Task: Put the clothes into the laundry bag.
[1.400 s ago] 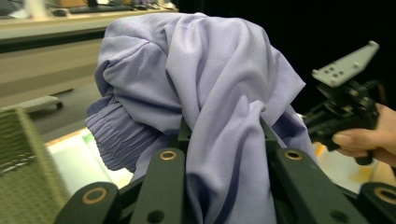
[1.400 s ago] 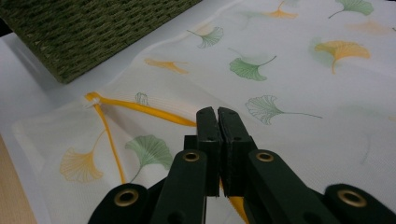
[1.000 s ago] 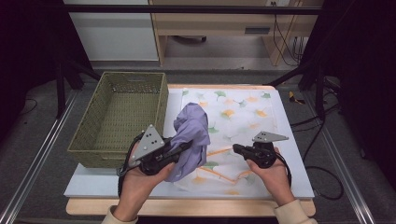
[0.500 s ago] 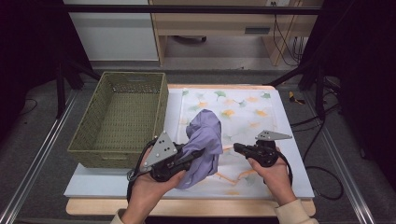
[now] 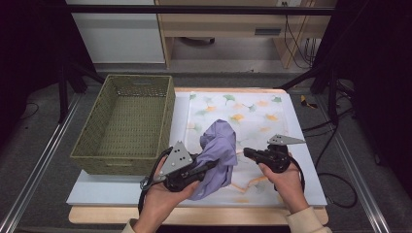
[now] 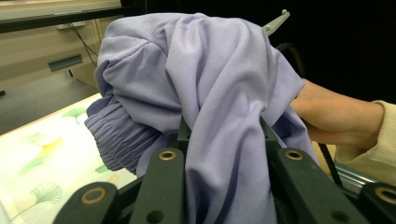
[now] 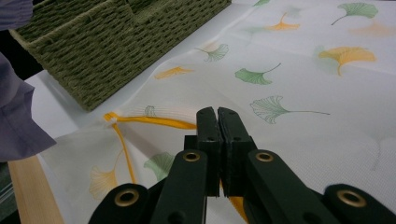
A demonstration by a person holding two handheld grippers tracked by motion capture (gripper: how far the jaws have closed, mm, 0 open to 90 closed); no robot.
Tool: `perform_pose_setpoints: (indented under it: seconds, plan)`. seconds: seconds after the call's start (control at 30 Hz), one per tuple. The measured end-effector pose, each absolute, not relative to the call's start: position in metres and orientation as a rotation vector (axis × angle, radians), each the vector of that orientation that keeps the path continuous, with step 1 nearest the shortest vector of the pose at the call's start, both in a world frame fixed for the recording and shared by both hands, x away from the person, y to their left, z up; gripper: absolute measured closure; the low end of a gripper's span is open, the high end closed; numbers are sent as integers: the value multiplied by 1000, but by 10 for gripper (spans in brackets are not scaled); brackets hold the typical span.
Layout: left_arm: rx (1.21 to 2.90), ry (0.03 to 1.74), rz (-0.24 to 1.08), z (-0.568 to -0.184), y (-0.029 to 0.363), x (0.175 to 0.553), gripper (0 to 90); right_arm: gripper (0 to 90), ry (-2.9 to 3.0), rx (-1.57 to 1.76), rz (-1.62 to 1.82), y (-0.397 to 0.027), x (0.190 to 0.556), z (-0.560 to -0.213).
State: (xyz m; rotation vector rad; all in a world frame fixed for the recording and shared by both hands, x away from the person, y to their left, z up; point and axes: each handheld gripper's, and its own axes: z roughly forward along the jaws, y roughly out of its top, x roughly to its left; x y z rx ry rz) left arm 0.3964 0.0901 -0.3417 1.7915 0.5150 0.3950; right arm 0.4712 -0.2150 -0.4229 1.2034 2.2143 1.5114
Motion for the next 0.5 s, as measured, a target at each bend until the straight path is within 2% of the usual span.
perform_pose_setpoints:
  seconds: [0.5]
  plan:
    - [1753,520,342,-340,65,421,718,887,2239,1226,1483,-219,478,-408]
